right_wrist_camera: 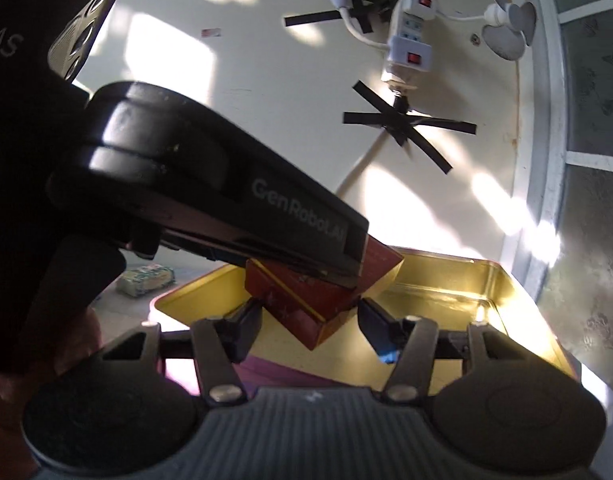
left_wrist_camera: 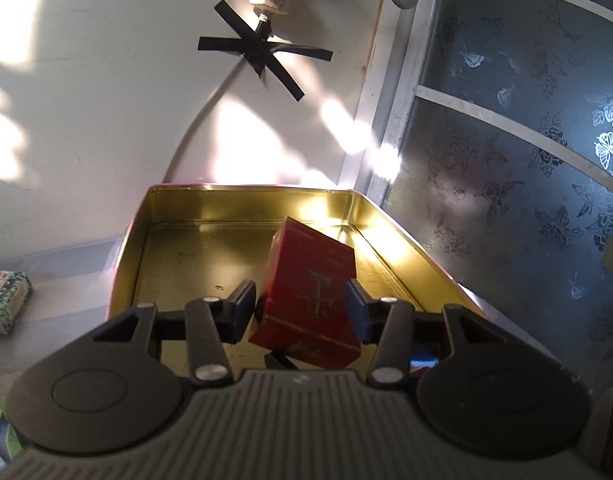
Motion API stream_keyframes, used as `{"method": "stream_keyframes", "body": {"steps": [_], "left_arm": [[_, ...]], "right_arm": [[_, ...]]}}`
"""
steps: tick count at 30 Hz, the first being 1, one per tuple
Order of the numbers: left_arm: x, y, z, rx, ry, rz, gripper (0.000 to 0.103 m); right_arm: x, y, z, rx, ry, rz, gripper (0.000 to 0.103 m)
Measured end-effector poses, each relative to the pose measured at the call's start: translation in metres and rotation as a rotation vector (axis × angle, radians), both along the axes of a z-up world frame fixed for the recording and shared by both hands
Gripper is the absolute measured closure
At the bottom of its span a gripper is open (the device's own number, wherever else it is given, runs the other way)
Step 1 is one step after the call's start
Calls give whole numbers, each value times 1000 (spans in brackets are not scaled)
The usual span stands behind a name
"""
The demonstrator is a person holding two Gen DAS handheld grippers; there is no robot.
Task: Organize objects
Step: 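Release the red box into the pink tin with the right tool, then grasp the green medicine box with the left tool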
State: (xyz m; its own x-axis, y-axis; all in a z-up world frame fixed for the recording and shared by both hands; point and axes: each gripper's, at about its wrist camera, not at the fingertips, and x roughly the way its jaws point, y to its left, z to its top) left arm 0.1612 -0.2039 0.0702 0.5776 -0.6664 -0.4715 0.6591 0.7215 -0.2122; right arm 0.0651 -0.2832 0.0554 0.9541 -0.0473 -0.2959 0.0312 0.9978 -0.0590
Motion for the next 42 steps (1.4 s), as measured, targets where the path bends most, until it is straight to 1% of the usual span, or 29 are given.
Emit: {"method": "stream_keyframes", "body": {"steps": [2, 3, 4, 5, 7, 9, 11, 12, 13, 14, 16, 17, 19, 21, 24, 25, 27, 28, 30, 32, 34, 36, 38, 42], "left_arm": [[7, -9, -8, 11, 26, 4, 52], [9, -13, -11, 26, 32, 10, 52], [10, -15, -13, 38, 33, 20, 51], [10, -14, -14, 42, 35, 30, 51], [8, -6, -13, 24, 39, 44, 51], [1, 7, -8, 12, 38, 69, 51], [-12, 26, -4, 4, 12, 92, 51], [-22, 39, -1, 10, -21, 114, 48], [-32, 53, 0, 20, -49, 136, 48], [-42, 69, -1, 24, -63, 158, 48], [-56, 101, -5, 21, -56, 204, 47], [-63, 116, -9, 20, -53, 226, 47], [-76, 151, -19, 41, -41, 312, 43], [-83, 181, -30, 64, -12, 392, 43], [-86, 220, -44, 64, 49, 496, 43], [-86, 230, -48, 57, 60, 524, 43], [-81, 245, -54, 36, 103, 569, 43], [-77, 250, -55, 17, 127, 578, 43], [-77, 259, -62, -27, 161, 578, 44], [-74, 257, -63, -32, 163, 572, 44], [-70, 258, -66, -38, 172, 566, 44], [-63, 262, -68, -79, 207, 559, 43], [-60, 264, -68, -105, 221, 565, 43], [-48, 264, -69, -144, 251, 584, 43]], "right_arm": [[13, -9, -6, 16, 20, -42, 47], [16, -11, -8, 20, 33, -55, 45], [17, -13, -9, 21, 37, -59, 39], [16, -14, -10, 18, 30, -64, 36], [13, -16, -11, 17, 14, -72, 36], [9, -17, -11, 39, -2, -60, 36], [4, -17, -12, 49, -17, -52, 37], [2, -17, -12, 49, -26, -51, 37], [2, -18, -10, 54, -42, -47, 38], [-4, -18, -7, 71, -84, -43, 40], [-15, -17, -5, 95, -167, -11, 40], [-20, -14, -3, 97, -193, 7, 41], [-23, -6, -1, 112, -189, 57, 44], [-25, 10, 3, 138, -158, 175, 44], [-25, 45, 4, 129, -76, 360, 45], [-21, 60, 3, 127, -21, 432, 46], [-11, 82, -2, 118, 62, 508, 48], [-5, 96, -6, 100, 102, 526, 48], [8, 113, -14, 81, 149, 525, 48], [25, 120, -22, 114, 224, 513, 48], [35, 124, -28, 144, 279, 519, 48], [41, 128, -34, 133, 303, 502, 48], [44, 129, -36, 147, 305, 501, 45], [52, 132, -39, 185, 329, 538, 46]]}}
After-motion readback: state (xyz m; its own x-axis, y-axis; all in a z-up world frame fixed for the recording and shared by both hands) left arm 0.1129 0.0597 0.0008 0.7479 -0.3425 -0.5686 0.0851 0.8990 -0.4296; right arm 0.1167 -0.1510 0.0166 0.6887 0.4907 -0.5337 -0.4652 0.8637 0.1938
